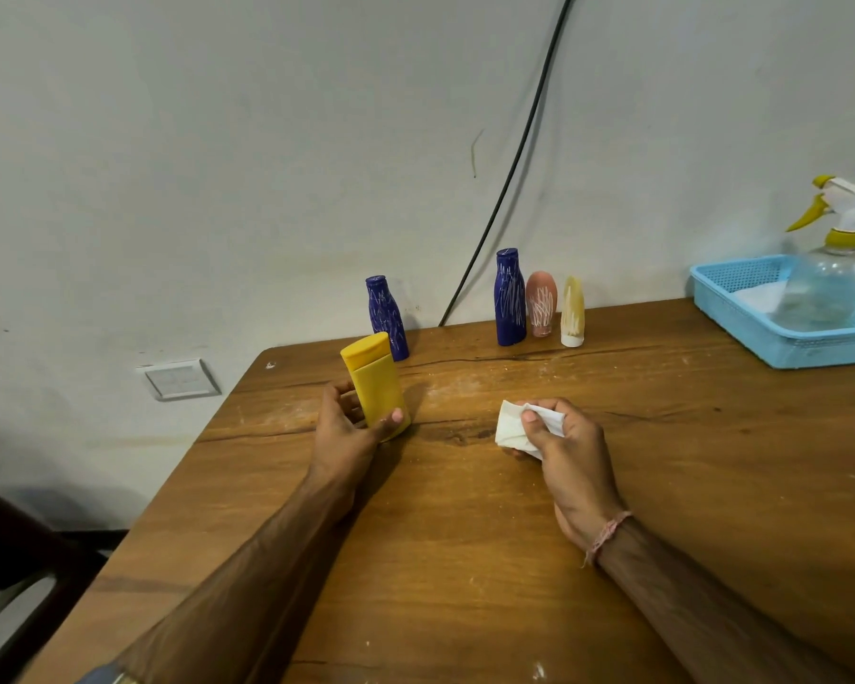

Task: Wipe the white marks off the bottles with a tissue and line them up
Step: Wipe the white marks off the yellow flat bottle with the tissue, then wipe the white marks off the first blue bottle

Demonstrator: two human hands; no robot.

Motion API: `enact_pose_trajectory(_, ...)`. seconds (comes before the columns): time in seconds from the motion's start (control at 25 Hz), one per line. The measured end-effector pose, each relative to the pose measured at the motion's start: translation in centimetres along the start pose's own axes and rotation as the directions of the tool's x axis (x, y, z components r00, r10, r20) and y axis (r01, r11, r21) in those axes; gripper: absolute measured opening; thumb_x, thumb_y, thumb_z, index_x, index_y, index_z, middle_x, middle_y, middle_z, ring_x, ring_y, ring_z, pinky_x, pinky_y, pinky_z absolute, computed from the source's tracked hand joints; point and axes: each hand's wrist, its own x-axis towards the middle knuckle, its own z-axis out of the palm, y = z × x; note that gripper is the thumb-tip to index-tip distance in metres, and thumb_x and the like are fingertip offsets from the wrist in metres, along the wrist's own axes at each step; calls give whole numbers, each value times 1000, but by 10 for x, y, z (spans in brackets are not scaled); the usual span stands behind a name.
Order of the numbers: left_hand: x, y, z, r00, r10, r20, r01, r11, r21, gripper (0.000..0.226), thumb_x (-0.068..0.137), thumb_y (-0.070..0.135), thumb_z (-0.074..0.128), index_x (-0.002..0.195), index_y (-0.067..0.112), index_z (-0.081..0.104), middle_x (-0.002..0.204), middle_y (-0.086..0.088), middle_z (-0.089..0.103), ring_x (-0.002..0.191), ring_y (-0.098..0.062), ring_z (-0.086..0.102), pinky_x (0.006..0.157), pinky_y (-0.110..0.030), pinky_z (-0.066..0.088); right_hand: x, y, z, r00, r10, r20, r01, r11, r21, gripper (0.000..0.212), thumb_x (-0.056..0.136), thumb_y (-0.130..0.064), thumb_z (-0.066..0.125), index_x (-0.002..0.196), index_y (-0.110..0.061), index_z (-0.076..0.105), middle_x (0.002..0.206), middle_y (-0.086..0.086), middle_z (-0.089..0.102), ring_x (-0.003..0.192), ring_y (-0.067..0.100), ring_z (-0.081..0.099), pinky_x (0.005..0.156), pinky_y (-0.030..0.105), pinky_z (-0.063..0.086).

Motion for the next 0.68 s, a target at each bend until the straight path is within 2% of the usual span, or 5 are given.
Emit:
enact_pose_trajectory(0.12, -15, -1, -17, 996, 27, 90, -8, 979, -204, 102, 49, 33, 97, 138, 23, 48, 140, -6, 59, 127, -26, 59, 104, -48, 52, -1, -1, -1, 1000, 0, 6, 0, 1000, -11, 16, 101, -13, 61, 103, -26, 70, 111, 4, 71, 99, 18, 69, 71, 29, 57)
enact_pose_trajectory(0.32, 12, 30, -43, 997, 42, 61, -7, 877, -481, 68, 67, 20, 67, 131, 7, 50, 130, -18, 63, 118, -33, 62, 104, -48, 48, -1, -1, 0, 1000, 12, 16, -11, 999, -33, 15, 101, -15, 61, 105, -26, 71, 110, 1, 71, 98, 17, 70, 77, 35, 61)
enact_pose_trajectory(0.44, 71, 49, -32, 998, -68, -2, 67, 991, -120, 45, 97, 13, 63, 139, 7, 48, 125, -14, 66, 115, -31, 64, 102, -46, 54, -3, -3, 1, 1000, 1, 14, -1, 1000, -6, 16, 101, -13, 60, 101, -26, 70, 106, -1, 71, 97, 17, 69, 73, 30, 58)
enact_pose_trajectory(0.56, 124, 47, -19, 994, -104, 31, 96, 976, 195, 51, 97, 11, 68, 143, 12, 47, 139, -13, 60, 114, -26, 61, 86, -37, 55, -3, -2, 1, 1000, -17, 15, 17, 1000, -3, 16, 101, -11, 60, 102, -24, 70, 105, -2, 70, 96, 16, 68, 72, 28, 57)
enact_pose_trajectory(0.68, 155, 39, -11, 989, -86, 118, 47, 954, 296, 63, 88, 10, 79, 142, 12, 46, 138, -15, 60, 111, -25, 62, 85, -38, 57, -2, 3, 2, 999, -50, 7, 50, 998, -39, 18, 100, -12, 61, 98, -26, 70, 102, -2, 72, 96, 17, 69, 76, 34, 59)
